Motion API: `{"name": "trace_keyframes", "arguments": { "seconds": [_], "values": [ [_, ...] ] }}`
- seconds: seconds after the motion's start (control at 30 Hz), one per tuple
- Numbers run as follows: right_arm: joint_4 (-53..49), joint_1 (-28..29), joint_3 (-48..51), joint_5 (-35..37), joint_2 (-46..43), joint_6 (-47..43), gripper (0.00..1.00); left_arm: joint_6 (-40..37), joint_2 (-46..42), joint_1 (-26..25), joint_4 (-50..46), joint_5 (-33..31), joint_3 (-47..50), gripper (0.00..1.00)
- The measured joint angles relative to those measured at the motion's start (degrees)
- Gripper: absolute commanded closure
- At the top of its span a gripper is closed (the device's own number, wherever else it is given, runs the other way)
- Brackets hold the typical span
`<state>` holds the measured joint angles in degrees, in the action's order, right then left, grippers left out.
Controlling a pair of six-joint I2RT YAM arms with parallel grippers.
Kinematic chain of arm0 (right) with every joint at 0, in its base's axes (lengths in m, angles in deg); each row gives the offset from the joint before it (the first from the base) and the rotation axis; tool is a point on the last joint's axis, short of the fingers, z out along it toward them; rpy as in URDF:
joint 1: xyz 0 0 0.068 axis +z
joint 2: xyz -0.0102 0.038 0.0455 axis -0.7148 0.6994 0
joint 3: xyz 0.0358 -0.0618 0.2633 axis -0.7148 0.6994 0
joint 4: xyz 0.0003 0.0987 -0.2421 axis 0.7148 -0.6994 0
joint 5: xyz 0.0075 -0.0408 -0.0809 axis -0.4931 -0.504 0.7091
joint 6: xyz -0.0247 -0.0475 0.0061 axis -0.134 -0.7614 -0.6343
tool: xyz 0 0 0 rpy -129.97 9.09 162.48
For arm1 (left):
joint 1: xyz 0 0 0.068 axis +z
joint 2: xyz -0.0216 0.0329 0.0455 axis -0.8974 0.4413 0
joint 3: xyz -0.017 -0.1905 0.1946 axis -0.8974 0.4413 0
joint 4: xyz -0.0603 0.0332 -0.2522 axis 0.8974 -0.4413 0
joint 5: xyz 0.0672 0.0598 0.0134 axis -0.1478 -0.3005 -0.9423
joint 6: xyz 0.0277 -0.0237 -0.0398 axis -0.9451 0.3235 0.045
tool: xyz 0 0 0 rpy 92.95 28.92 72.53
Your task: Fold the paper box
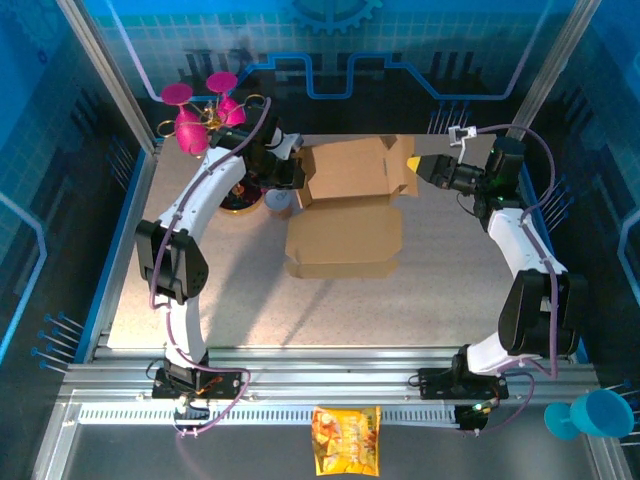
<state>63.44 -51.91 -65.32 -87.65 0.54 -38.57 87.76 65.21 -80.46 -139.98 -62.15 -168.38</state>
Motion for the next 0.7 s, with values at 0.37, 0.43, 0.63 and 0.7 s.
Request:
{"name": "trace_keyframes", "arguments": {
  "seconds": [0.37, 0.43, 0.63, 0.7],
  "values": [
    [23.5, -4.0, -0.5, -0.2, 2.8, 20.1, 0.42, 0.0, 0.0, 0.0, -0.2, 0.1, -0.2, 1.00],
    [25.8, -4.4, -1.7, 0.0, 4.0, 22.1, 0.48, 0.0, 0.0, 0.0, -0.2, 0.1, -0.2, 1.00],
    [24.0, -4.6, -2.8, 0.1, 9.4, 21.6, 0.68, 0.0, 0.0, 0.0, -0.2, 0.2, -0.2, 1.00],
    [22.7, -4.2, -2.8, -0.2, 11.2, 20.8, 0.73, 0.0, 0.0, 0.0, -0.2, 0.2, -0.2, 1.00]
  ]
}}
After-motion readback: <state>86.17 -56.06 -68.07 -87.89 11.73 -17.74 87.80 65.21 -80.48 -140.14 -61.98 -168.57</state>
